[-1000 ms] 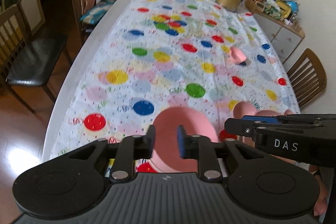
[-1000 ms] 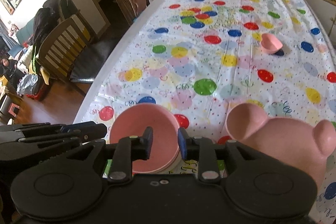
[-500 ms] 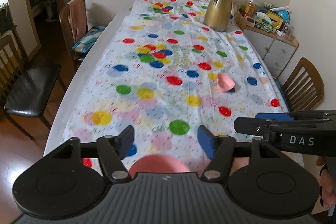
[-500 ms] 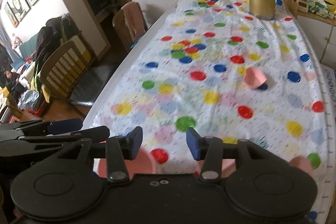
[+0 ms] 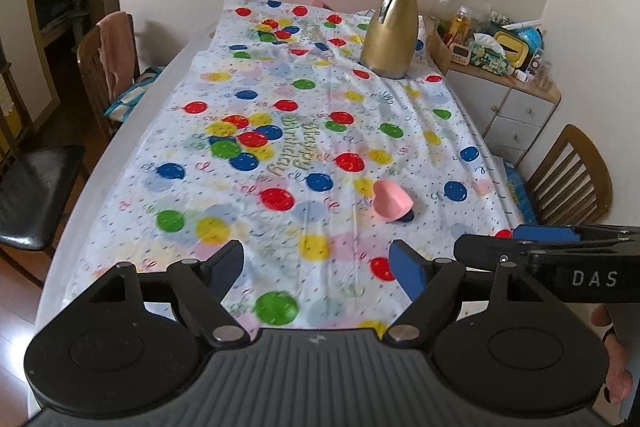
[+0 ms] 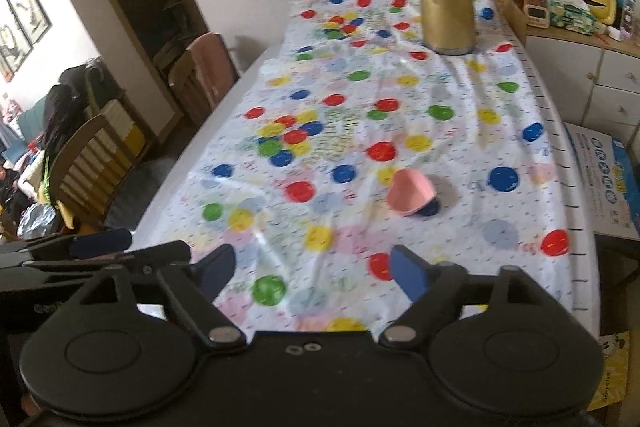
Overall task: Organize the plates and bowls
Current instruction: 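Move the open left tool to the small pink heart-shaped bowl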
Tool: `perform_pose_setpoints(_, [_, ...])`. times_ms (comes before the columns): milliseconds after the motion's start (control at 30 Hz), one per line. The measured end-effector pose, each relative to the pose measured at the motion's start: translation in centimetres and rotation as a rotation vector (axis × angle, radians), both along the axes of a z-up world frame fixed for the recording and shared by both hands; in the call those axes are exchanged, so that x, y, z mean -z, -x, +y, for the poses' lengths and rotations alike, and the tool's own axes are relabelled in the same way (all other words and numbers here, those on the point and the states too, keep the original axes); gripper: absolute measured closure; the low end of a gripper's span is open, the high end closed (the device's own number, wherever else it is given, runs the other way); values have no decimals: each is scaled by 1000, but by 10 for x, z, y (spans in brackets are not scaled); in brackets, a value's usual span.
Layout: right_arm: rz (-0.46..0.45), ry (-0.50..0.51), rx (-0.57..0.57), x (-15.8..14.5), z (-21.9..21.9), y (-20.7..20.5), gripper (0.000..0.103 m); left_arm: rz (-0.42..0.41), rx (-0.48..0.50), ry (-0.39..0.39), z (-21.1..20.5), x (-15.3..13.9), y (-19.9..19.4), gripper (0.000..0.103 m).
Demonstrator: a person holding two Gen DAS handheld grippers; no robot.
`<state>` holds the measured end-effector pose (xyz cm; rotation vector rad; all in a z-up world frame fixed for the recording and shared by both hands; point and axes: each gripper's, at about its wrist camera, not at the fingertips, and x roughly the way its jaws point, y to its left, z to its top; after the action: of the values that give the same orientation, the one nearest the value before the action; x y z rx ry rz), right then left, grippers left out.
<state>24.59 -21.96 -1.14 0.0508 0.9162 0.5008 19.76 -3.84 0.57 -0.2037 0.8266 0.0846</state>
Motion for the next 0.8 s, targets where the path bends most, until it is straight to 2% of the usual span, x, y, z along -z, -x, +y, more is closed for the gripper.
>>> perform_pose_setpoints(67, [3, 2, 7, 2, -9, -11, 16, 7, -4, 0, -6, 2, -13, 23])
perform_pose_setpoints(133, [-2, 7, 12, 3, -16, -20, 8, 12, -10, 1, -11, 4, -26, 23])
perform_pose_setpoints(333, [0, 19, 38, 10, -39, -53, 7, 41, -18, -3, -25, 14, -62, 23])
perform_pose_setpoints(800, [78, 42, 85, 54, -86, -123, 11, 113, 21, 27, -63, 56, -138, 23])
